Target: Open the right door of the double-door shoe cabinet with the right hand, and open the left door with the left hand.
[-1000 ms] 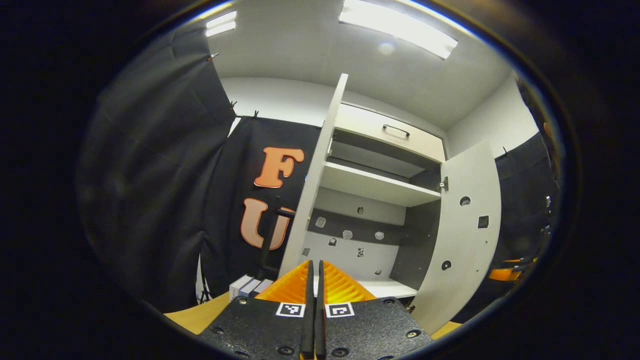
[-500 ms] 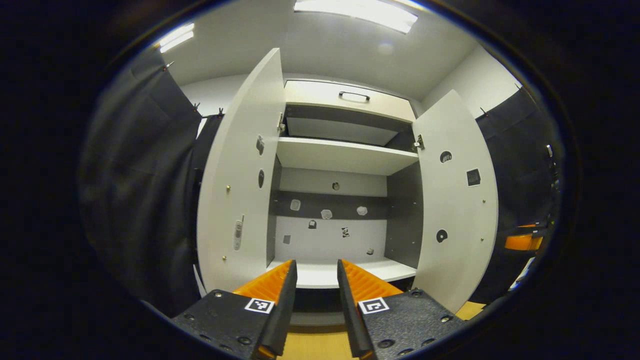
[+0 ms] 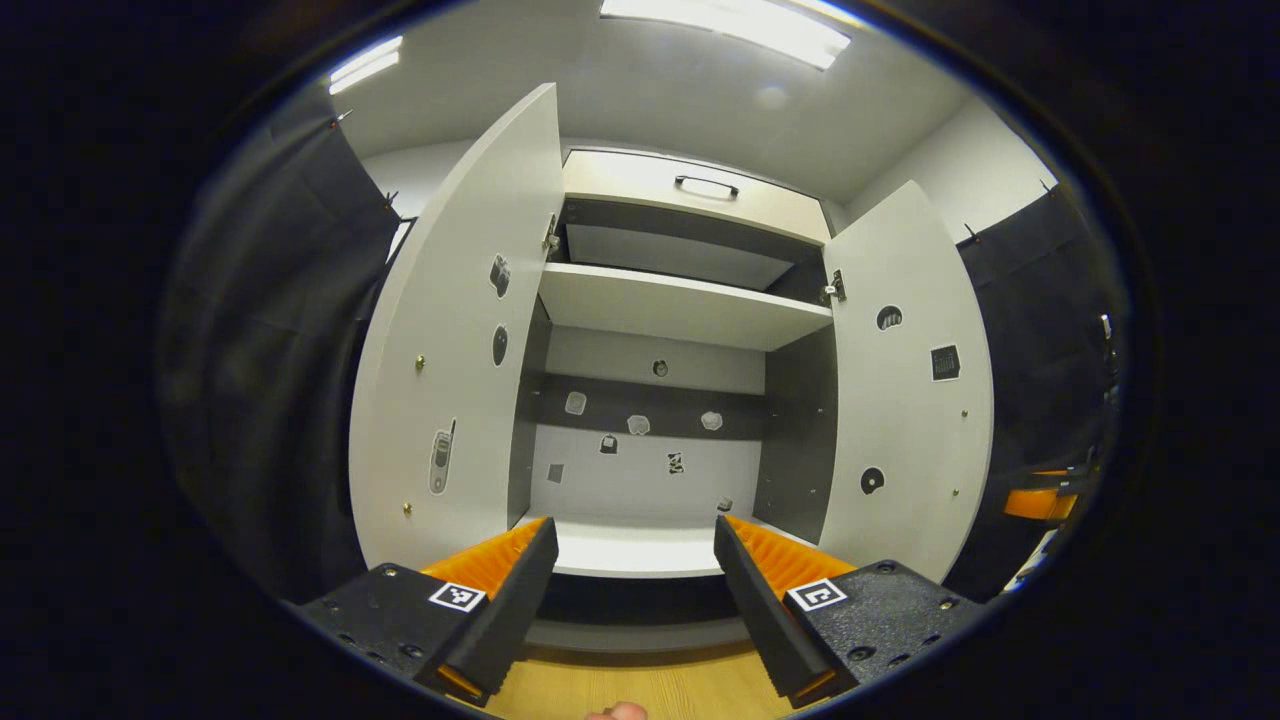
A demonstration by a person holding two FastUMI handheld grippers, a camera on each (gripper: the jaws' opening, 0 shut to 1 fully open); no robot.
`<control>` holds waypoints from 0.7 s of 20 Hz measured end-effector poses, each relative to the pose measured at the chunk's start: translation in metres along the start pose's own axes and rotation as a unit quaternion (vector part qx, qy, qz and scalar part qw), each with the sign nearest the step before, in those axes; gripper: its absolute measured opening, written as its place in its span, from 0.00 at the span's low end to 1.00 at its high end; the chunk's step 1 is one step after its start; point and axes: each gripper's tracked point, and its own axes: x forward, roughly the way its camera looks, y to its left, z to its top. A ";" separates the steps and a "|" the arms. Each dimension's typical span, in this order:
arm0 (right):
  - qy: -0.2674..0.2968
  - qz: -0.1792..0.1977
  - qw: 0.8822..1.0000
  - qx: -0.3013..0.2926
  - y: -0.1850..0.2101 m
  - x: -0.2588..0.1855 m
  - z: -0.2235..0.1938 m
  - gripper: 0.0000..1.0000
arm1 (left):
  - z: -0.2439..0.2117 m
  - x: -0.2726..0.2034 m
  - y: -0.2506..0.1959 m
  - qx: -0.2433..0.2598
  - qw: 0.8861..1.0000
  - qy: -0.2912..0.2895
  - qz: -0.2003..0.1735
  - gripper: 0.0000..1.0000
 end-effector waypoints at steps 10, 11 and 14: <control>-0.003 -0.001 1.000 -0.002 0.004 -0.002 0.002 0.97 | 0.001 0.002 0.005 0.002 1.000 -0.003 0.004 0.94; -0.002 -0.001 1.000 -0.002 0.005 -0.003 0.002 0.97 | 0.001 0.001 0.004 0.002 1.000 -0.001 0.003 0.94; 0.000 -0.001 1.000 -0.002 0.005 -0.003 0.001 0.97 | 0.000 0.000 0.005 0.002 1.000 0.002 0.003 0.94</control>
